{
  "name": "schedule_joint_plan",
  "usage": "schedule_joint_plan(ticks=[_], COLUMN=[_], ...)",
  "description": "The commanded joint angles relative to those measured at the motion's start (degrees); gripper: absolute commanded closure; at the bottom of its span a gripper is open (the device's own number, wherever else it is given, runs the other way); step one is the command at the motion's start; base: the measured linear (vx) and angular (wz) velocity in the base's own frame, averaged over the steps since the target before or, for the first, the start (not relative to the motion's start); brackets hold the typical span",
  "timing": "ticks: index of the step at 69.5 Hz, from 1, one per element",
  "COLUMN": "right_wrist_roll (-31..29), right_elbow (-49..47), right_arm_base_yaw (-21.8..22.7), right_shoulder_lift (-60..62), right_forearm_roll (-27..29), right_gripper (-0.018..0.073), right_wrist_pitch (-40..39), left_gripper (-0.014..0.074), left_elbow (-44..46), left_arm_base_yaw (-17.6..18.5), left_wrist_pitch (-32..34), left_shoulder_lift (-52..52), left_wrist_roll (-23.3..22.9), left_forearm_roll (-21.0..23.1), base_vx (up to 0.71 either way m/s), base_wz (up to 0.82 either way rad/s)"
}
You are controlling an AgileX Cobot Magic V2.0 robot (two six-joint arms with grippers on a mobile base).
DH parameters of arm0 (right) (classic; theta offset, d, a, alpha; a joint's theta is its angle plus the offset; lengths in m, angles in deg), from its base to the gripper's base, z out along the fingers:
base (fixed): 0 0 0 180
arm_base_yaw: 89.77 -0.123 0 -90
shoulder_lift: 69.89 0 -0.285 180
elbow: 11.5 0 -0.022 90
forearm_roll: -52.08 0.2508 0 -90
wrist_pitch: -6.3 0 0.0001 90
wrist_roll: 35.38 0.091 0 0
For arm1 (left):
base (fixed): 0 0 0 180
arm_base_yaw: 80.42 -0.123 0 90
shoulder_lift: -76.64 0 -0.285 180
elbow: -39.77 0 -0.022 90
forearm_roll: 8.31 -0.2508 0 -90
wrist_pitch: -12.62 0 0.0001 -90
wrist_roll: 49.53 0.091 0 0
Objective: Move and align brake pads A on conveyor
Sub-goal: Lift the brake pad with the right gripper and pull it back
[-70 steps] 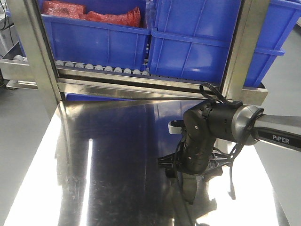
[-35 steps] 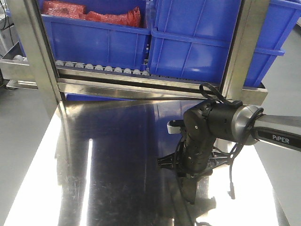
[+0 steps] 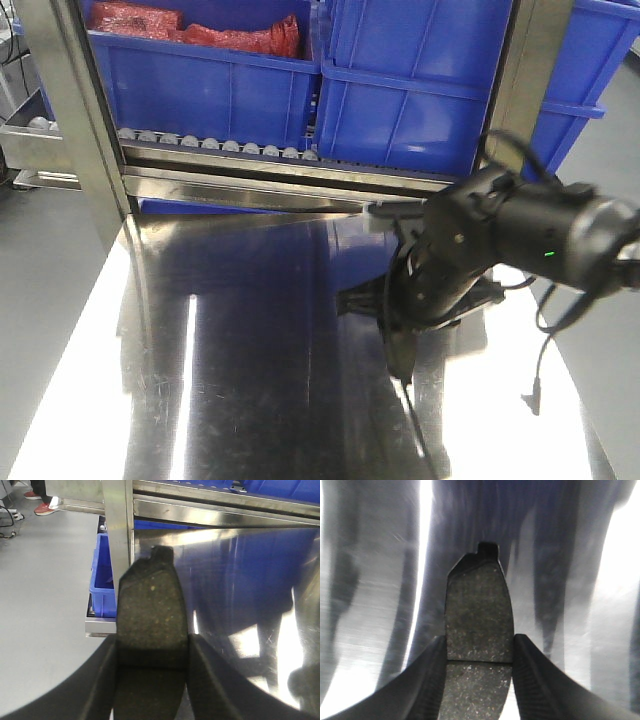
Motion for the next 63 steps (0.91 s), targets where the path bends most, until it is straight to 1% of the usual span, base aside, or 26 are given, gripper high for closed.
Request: schedule_joint_plan(ticks=[1,11,18,25,38,47,52,61,63], right_wrist_roll=[-2.5,-5.0,-5.8,-8.2,-15.0,-19.8,-21.4,-25.7,-25.7], right_elbow=[-1.4,-0.9,0.8,3.6,9.7,14.5,17.1,22.1,22.8], right_arm_base_yaw=[0.6,3.3,6.6,10.7,17.7,21.9,22.9,23.2,23.2], right_shoulder_lift=[7.9,14.9,19.7,24.8,33.9,40.7,44.4,51.1,52.0], right_forearm_roll=[-2.5,-2.3,-2.2,-2.0,-0.5,3.5,5.9,7.9,8.2], right_gripper=[0.0571,0.0571,0.0569,0.0568,0.0565,0.0564,0.0564,0.0564,0.0564], right_wrist_pitch=[-3.2,-4.0,-4.8,-5.0,-4.6,-5.0,-5.7,-6.5,-6.5], left_gripper=[0.0602,0.0602,0.0602,0.0602,0.0602,0.0602,0.0602,0.0602,0.0602], left_elbow=[1.6,1.6,1.6,1.6,1.6,1.6,1.6,1.6,1.6], left_arm_base_yaw=[0.0,0.0,0.0,0.0,0.0,0.0,0.0,0.0,0.0], left_wrist_pitch=[4.9,4.9,4.9,4.9,4.9,4.9,4.9,4.9,4.9], left_shoulder_lift=[0.5,0.5,0.5,0.5,0.5,0.5,0.5,0.5,0.5], left_wrist_roll=[-0.1,-0.1,-0.1,-0.1,-0.1,-0.1,-0.1,-0.1,-0.1], left_forearm_roll=[-0.7,-0.7,-0.7,-0.7,-0.7,-0.7,-0.7,-0.7,-0.7], base_vx=[0.00,0.00,0.00,0.00,0.00,0.00,0.00,0.00,0.00], base_wz=[0.00,0.00,0.00,0.00,0.00,0.00,0.00,0.00,0.00])
